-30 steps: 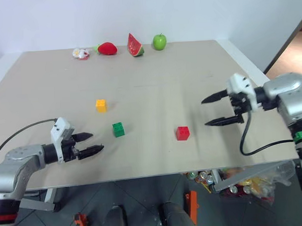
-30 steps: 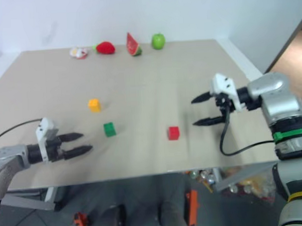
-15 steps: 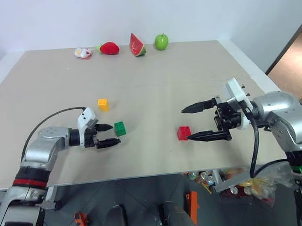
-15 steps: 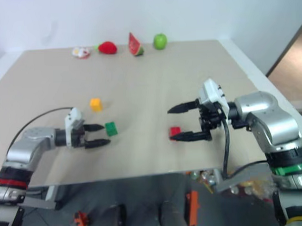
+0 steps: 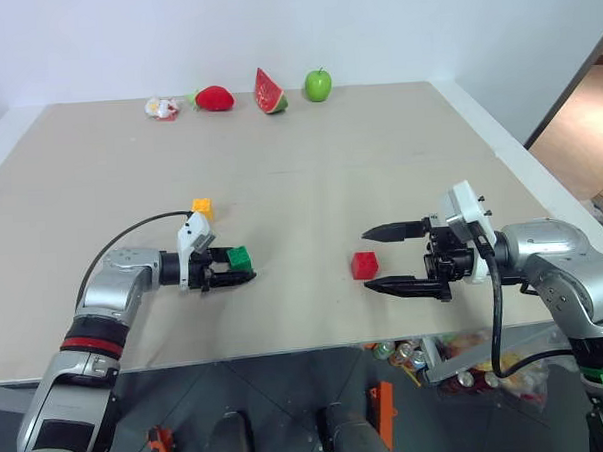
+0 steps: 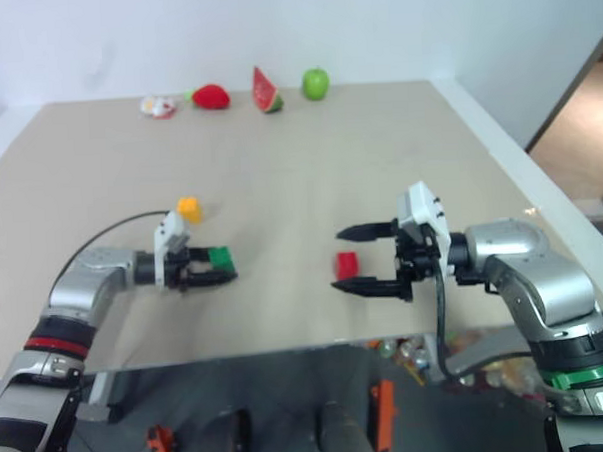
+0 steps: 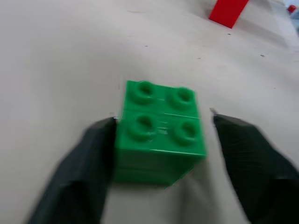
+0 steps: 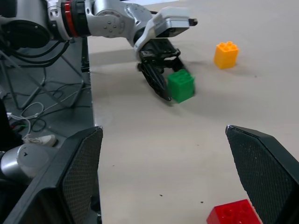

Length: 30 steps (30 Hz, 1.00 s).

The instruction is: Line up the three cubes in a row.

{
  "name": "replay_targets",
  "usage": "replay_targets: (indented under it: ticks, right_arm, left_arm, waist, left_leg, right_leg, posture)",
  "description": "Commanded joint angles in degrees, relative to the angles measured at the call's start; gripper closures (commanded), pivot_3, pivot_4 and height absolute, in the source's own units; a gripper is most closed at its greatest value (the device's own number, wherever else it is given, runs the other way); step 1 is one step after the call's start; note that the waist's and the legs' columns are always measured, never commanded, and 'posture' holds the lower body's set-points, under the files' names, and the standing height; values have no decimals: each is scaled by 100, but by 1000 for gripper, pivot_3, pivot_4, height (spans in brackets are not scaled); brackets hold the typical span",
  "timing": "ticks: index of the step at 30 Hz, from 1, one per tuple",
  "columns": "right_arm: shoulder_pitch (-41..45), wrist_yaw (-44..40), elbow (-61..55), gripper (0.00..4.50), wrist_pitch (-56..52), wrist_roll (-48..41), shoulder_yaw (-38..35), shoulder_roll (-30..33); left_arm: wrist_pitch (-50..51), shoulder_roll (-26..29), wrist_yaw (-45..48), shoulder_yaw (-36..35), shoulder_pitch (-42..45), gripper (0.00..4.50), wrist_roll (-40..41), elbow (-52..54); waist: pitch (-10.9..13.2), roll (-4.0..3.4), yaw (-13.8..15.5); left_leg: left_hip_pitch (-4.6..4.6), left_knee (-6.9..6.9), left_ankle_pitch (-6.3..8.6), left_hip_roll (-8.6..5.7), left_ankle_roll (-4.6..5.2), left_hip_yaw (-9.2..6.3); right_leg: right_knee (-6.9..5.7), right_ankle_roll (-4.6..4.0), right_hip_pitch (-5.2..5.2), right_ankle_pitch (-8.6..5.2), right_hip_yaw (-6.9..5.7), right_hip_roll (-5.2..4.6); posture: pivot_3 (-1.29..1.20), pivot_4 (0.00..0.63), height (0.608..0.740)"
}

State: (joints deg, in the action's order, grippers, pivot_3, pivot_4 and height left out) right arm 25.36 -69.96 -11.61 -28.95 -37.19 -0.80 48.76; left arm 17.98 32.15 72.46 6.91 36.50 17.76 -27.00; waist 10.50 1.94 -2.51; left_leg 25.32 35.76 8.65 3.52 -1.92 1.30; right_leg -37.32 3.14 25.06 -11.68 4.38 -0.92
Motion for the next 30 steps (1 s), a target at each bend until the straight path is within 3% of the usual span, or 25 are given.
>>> replay_targets:
  ticks: [1, 2, 3, 9, 14, 20, 30]
  right_arm:
    - [71, 17, -20, 130, 74, 0, -245, 8]
    - [86, 27, 12, 130, 81, 14, -244, -5]
    - [93, 35, 31, 130, 83, 22, -244, -16]
    - [133, 63, 163, 130, 168, 114, -250, -46]
    - [80, 71, 244, 130, 169, 142, -486, 116]
    - [-591, 65, 431, 130, 254, 258, -1145, 511]
    - [-953, 419, 147, 130, 66, 93, -1568, 424]
  left_arm:
    - [1, 71, 173, -21, 131, 2693, -33, 120]
    - [-3, 78, 221, 5, 157, 3100, -56, 120]
    - [-8, 84, 253, 33, 174, 3152, -81, 137]
    - [-268, -217, 154, 304, 579, 3146, -456, -81]
    - [-684, -776, 277, 597, 1199, 3146, -779, -710]
    - [-1125, -1392, 571, 909, 1773, 3146, -1067, -1409]
    - [-1772, -1758, 625, 973, 1994, 3146, -1437, -2202]
  waist:
    - [0, 0, 0]
    - [0, 0, 0]
    - [0, 0, 0]
    - [0, 0, 22]
    - [0, 0, 44]
    - [0, 0, 61]
    - [0, 0, -9]
  left_leg:
    - [0, 0, 0, 0, 0, 0]
    - [0, 0, 0, 0, 0, 0]
    - [0, 0, 0, 0, 0, 0]
    - [1, 2, -1, -1, 1, -1]
    - [11, 22, -1, -5, 1, -1]
    - [14, 20, 2, -6, 5, -4]
    - [6, 22, 6, -10, 13, -15]
  right_leg:
    - [0, 0, 0, 0, 0, 0]
    - [0, 0, 0, 0, 1, 0]
    - [0, 0, 0, 0, 1, 0]
    - [0, 1, -3, 0, 1, 0]
    - [1, 9, -6, 3, 3, -1]
    - [2, 14, -4, 0, 6, 1]
    - [0, 15, -4, 8, 22, 14]
  posture:
    - [0, 150, 740]
    - [0, 150, 740]
    - [0, 150, 740]
    - [0, 150, 740]
    - [0, 150, 740]
    - [0, 150, 740]
    - [0, 150, 740]
